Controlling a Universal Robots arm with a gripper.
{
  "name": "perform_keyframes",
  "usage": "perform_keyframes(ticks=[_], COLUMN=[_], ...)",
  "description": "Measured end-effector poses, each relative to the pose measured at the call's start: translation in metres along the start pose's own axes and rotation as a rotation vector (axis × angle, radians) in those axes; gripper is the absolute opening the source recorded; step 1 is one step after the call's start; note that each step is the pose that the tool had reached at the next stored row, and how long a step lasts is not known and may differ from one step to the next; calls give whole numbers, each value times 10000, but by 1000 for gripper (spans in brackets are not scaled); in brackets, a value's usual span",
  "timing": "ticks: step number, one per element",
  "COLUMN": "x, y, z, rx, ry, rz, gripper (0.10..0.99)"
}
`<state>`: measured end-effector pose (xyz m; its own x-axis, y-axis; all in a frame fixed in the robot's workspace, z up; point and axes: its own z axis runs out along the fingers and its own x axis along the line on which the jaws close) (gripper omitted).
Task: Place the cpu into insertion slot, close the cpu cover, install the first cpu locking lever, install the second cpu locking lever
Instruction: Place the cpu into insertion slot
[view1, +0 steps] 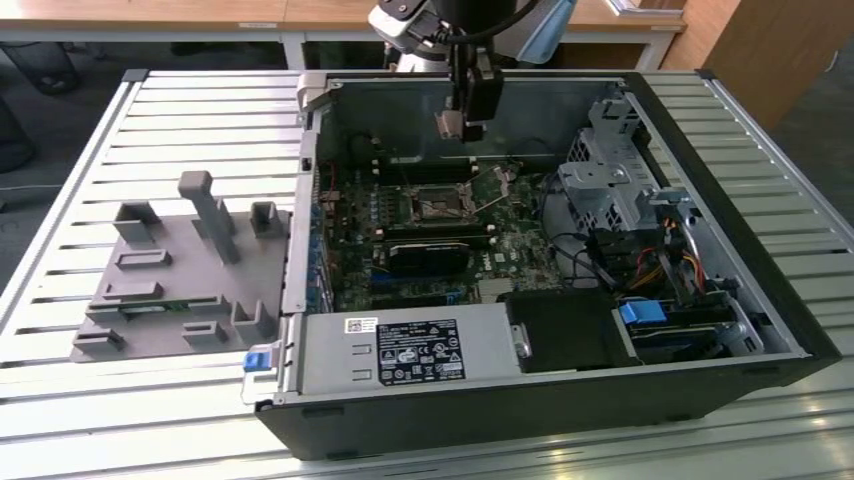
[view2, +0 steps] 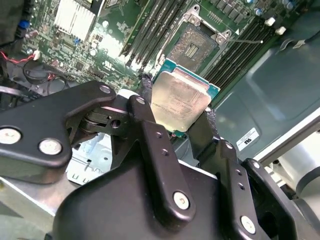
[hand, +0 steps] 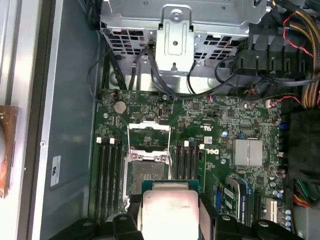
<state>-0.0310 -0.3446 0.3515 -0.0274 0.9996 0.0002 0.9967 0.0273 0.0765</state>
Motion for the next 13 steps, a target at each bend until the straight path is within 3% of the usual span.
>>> perform_keyframes(ticks=[13], x=[12], y=[-8], z=[115], rx=[20], ry=[-4], rz=[72], gripper=[537])
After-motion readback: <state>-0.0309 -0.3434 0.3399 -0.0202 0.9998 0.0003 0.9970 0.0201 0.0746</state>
